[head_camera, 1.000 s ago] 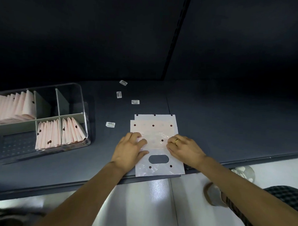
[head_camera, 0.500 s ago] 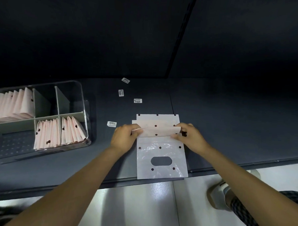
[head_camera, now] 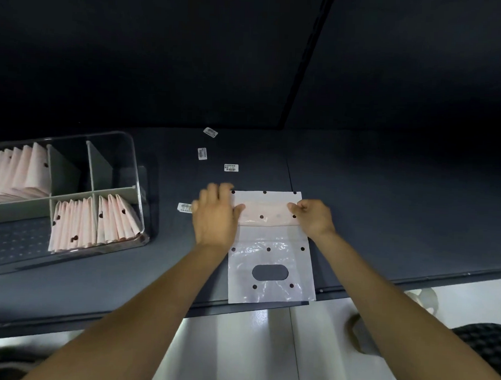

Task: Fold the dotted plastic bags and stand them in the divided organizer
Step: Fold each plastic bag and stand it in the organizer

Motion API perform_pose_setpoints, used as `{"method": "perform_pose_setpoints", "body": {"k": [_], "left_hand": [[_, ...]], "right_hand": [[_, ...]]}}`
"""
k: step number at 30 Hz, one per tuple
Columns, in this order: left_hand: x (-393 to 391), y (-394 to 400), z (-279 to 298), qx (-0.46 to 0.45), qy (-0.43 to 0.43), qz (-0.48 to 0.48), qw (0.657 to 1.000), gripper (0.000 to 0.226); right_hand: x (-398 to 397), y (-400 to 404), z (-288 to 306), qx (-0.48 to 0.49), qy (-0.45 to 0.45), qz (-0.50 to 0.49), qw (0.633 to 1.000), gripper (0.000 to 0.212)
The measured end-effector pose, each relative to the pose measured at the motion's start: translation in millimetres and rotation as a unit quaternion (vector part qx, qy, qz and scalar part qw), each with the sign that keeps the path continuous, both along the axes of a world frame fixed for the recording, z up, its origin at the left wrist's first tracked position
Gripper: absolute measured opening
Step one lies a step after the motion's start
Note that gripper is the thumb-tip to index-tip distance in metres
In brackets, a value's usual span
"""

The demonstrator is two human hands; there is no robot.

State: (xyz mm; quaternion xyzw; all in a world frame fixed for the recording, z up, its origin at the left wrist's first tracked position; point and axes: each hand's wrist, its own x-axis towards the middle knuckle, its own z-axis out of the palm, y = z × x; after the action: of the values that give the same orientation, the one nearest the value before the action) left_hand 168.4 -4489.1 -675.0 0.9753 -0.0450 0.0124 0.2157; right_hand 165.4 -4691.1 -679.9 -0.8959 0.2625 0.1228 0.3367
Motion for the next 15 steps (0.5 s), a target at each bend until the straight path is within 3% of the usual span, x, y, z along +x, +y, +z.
{"method": "perform_pose_setpoints", "body": {"k": [2,5,9,15], "left_hand": [[-12.7,-8.9,-2.5,0.022,-0.032,-0.126,0.991,0.046],[-30.0,-21.5,-15.9,0.075,0.034,-0.278,0.957,0.067],[-29.7,-11.9,-29.2,0.153,0.077,-0.275,0.946,0.081],[-20.1,17.8,-30.7,0.185,0.077,-0.302,0.932,0.083]], "right_hand": [[2.1,0.0,0.7,0.002,0.006,-0.006,1.000,0.042],[4.5,-0.5,2.5,0.007,0.016,-0.008,1.000,0.040],[5.3,0.0,1.3,0.011,0.010,-0.020,1.000,0.040],[4.6,3.4,5.5,0.013,0.020,-0.026,0.999,0.042]]}}
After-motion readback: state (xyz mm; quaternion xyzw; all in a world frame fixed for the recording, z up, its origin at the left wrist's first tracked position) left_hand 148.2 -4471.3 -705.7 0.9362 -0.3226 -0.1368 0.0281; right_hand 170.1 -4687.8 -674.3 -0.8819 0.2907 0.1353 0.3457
